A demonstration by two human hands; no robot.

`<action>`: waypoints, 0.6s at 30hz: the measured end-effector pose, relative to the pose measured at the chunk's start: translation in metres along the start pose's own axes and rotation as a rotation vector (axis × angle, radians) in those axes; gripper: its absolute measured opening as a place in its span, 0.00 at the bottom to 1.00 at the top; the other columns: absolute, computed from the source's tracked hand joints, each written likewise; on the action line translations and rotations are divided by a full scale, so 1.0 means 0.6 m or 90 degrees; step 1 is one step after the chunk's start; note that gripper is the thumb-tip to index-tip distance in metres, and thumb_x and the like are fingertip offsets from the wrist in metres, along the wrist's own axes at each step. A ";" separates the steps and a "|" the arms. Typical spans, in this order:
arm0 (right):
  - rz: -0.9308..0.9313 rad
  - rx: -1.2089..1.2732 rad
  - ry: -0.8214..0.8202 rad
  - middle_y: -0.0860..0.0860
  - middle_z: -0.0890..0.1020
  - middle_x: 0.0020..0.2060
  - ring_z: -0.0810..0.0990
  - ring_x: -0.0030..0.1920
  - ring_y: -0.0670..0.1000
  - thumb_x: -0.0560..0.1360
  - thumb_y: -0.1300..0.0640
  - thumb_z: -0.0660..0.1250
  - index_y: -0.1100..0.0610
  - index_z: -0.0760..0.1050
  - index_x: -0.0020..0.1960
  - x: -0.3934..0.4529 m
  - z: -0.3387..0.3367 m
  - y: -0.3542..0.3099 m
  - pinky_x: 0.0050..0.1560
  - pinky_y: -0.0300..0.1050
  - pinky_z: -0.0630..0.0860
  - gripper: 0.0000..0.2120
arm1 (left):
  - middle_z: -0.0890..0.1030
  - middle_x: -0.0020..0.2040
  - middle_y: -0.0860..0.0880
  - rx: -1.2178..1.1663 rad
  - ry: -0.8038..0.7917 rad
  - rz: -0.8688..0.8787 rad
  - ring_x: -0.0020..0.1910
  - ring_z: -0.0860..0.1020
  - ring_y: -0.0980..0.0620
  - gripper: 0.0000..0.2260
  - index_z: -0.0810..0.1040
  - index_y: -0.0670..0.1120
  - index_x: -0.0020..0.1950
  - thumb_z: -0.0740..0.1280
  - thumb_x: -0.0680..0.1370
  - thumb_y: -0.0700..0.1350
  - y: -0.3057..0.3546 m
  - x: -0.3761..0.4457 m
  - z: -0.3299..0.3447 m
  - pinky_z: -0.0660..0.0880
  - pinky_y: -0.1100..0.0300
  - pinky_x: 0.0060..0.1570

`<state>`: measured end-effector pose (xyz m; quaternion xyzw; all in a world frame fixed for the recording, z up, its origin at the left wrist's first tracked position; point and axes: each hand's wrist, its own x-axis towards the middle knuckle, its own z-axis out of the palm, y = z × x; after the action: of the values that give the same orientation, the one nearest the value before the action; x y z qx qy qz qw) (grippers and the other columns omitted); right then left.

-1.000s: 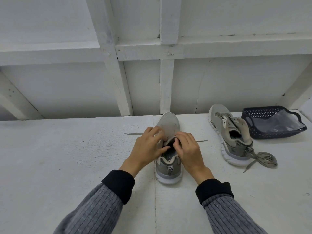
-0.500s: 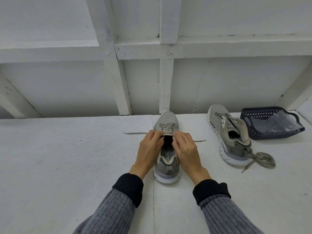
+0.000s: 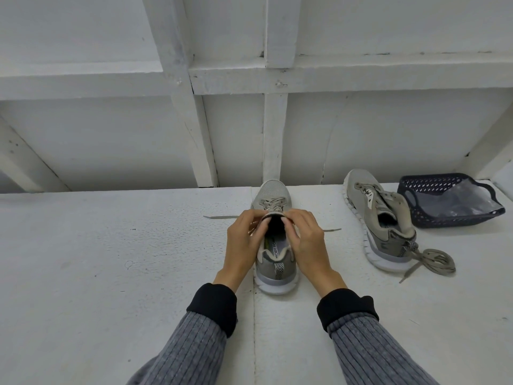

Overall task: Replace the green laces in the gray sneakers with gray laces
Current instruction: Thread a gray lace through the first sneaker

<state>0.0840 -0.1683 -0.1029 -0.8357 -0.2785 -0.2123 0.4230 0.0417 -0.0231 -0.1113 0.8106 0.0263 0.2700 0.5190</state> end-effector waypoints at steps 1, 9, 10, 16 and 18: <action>0.020 0.018 0.005 0.53 0.80 0.50 0.77 0.52 0.50 0.78 0.63 0.66 0.60 0.79 0.55 -0.003 -0.001 -0.001 0.55 0.38 0.73 0.07 | 0.82 0.51 0.53 -0.014 -0.014 -0.015 0.52 0.80 0.55 0.05 0.80 0.48 0.55 0.69 0.79 0.43 0.002 -0.001 -0.002 0.79 0.57 0.52; 0.257 0.128 -0.067 0.40 0.74 0.55 0.66 0.61 0.41 0.82 0.53 0.58 0.52 0.72 0.67 -0.025 -0.018 -0.003 0.60 0.35 0.64 0.15 | 0.78 0.52 0.54 -0.006 -0.073 -0.120 0.53 0.77 0.58 0.11 0.76 0.53 0.58 0.58 0.83 0.55 -0.008 -0.026 -0.016 0.74 0.60 0.52; 0.270 0.127 -0.077 0.41 0.75 0.54 0.67 0.61 0.43 0.82 0.53 0.57 0.52 0.72 0.67 -0.029 -0.018 0.001 0.60 0.37 0.65 0.14 | 0.78 0.48 0.53 0.007 -0.067 -0.137 0.48 0.77 0.58 0.11 0.75 0.52 0.54 0.57 0.83 0.55 -0.009 -0.029 -0.017 0.74 0.57 0.48; 0.365 0.160 -0.086 0.47 0.72 0.38 0.68 0.52 0.52 0.82 0.54 0.59 0.58 0.73 0.44 -0.019 -0.027 0.004 0.48 0.46 0.66 0.12 | 0.72 0.38 0.50 -0.084 -0.032 -0.255 0.36 0.69 0.57 0.15 0.70 0.47 0.40 0.57 0.84 0.52 0.011 -0.026 -0.021 0.68 0.59 0.43; 0.395 0.264 -0.066 0.48 0.74 0.40 0.70 0.49 0.51 0.82 0.54 0.57 0.60 0.74 0.44 0.004 -0.041 -0.018 0.46 0.43 0.66 0.14 | 0.79 0.46 0.47 -0.145 -0.009 -0.282 0.46 0.76 0.55 0.16 0.76 0.45 0.45 0.55 0.84 0.52 0.023 -0.009 -0.026 0.71 0.58 0.52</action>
<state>0.0758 -0.1826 -0.0818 -0.7864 -0.0705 0.0293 0.6130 0.0269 -0.0184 -0.0966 0.7234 0.1691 0.1450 0.6535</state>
